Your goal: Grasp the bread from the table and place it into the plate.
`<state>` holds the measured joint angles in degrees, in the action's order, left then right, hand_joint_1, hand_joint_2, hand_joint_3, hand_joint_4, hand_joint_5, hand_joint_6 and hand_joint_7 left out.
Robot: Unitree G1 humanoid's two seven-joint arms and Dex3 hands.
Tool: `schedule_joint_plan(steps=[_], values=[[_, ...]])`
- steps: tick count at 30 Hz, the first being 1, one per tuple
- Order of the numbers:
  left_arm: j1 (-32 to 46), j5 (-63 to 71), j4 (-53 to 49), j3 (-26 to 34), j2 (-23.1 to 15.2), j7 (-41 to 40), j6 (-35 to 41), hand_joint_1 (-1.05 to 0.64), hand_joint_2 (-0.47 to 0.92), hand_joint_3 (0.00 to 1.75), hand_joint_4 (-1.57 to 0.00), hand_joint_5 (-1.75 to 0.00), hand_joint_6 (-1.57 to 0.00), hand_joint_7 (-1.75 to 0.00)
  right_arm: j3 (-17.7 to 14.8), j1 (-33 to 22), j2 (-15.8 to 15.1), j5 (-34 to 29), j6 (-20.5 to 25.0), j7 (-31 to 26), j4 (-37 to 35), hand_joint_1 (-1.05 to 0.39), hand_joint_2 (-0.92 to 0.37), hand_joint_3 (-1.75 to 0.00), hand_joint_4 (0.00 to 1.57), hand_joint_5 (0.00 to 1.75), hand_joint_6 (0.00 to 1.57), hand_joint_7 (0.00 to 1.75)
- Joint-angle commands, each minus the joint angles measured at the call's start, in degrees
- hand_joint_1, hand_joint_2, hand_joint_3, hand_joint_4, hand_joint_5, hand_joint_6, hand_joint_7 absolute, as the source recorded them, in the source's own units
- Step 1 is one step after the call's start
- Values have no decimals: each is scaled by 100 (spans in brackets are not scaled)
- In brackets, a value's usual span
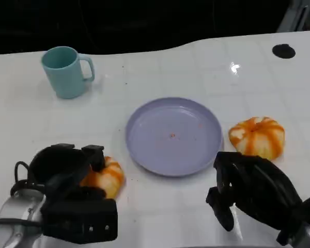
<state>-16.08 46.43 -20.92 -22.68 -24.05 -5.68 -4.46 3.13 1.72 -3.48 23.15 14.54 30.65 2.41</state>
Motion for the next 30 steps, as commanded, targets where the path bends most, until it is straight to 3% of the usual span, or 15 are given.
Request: schedule_joint_plan(steps=[1,5,7,10,13,16,18,20,30], values=[[172,71,597,153,-267,183,268,-21,92,39,-80,-175,-65,-168,-32,-39,-64,18,34,-18,77,-96,-92,-44,129,160,108,152],[349,92,1114,333,-280,80,476,-17,89,40,-80,-175,-63,-174,-30,-29,-62,21,62,-25,81,-96,-92,-43,129,160,108,152],[426,84,1338,427,-234,-41,499,-16,81,51,-83,-175,-63,-175,-30,-30,-62,16,48,-14,75,-96,-92,-44,129,160,108,152],[490,-24,1548,561,-112,-279,381,-13,61,89,-87,-175,-66,-175,-30,-31,-67,3,27,-1,54,-96,-92,-44,129,160,108,152],[456,-2,1630,612,-8,-541,290,-12,50,109,-90,-175,-69,-175,-50,-21,-58,56,44,45,9,-95,-92,-43,129,160,108,152],[306,106,1630,594,86,-669,308,-12,51,106,-86,-175,-66,-175,-54,-22,-56,46,56,35,-4,-95,-92,-42,128,160,107,153],[188,143,1590,576,133,-699,286,-13,59,85,-84,-175,-62,-175,-47,-24,-61,20,57,16,1,-96,-92,-42,128,160,107,153],[-4,50,1481,568,182,-710,118,-13,60,80,-84,-175,-62,-175,-36,-27,-69,-4,37,20,-3,-96,-92,-42,128,160,107,153],[-1112,-351,614,346,633,-445,-400,-17,43,124,-94,-175,-71,-175,-8,-83,-47,11,32,35,44,-95,-92,-44,128,159,107,153]])
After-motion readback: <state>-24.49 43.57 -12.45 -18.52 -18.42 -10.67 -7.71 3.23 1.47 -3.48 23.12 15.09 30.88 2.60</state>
